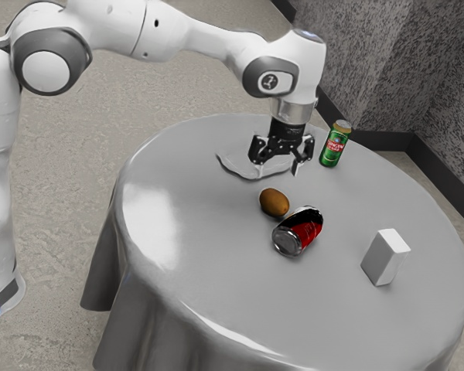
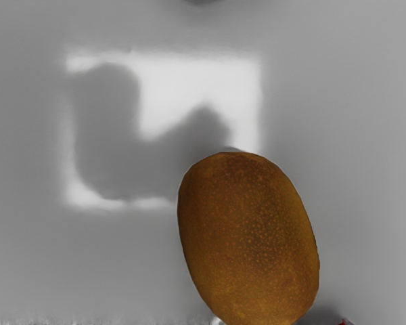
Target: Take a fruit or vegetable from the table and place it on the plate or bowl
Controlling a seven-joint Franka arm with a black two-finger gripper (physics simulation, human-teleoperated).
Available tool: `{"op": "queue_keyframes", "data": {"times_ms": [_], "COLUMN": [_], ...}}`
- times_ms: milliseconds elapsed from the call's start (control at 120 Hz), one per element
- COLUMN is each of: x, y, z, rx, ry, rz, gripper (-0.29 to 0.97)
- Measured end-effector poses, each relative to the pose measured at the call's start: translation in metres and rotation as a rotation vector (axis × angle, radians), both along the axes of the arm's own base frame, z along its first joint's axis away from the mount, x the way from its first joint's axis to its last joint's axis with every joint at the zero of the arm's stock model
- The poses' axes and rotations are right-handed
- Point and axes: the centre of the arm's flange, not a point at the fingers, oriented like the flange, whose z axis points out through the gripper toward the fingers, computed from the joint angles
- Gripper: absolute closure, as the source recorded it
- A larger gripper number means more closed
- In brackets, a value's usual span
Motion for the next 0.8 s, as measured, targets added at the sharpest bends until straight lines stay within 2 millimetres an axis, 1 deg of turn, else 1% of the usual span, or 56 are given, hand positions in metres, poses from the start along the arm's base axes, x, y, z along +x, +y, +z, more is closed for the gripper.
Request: {"op": "queue_keyframes", "data": {"times_ms": [150, 358, 483, 667, 800], "x": [0.001, 0.001, 0.002, 0.004, 0.007], "y": [0.006, 0.009, 0.016, 0.006, 0.005], "z": [-0.006, -0.023, -0.032, -0.04, -0.045], "rx": [-0.003, -0.007, -0.008, -0.02, -0.027], "ry": [-0.008, 0.004, 0.008, 0.003, -0.004], "rz": [0.063, 0.125, 0.162, 0.181, 0.2], "gripper": [0.0, 0.0, 0.0, 0.0, 0.0]}}
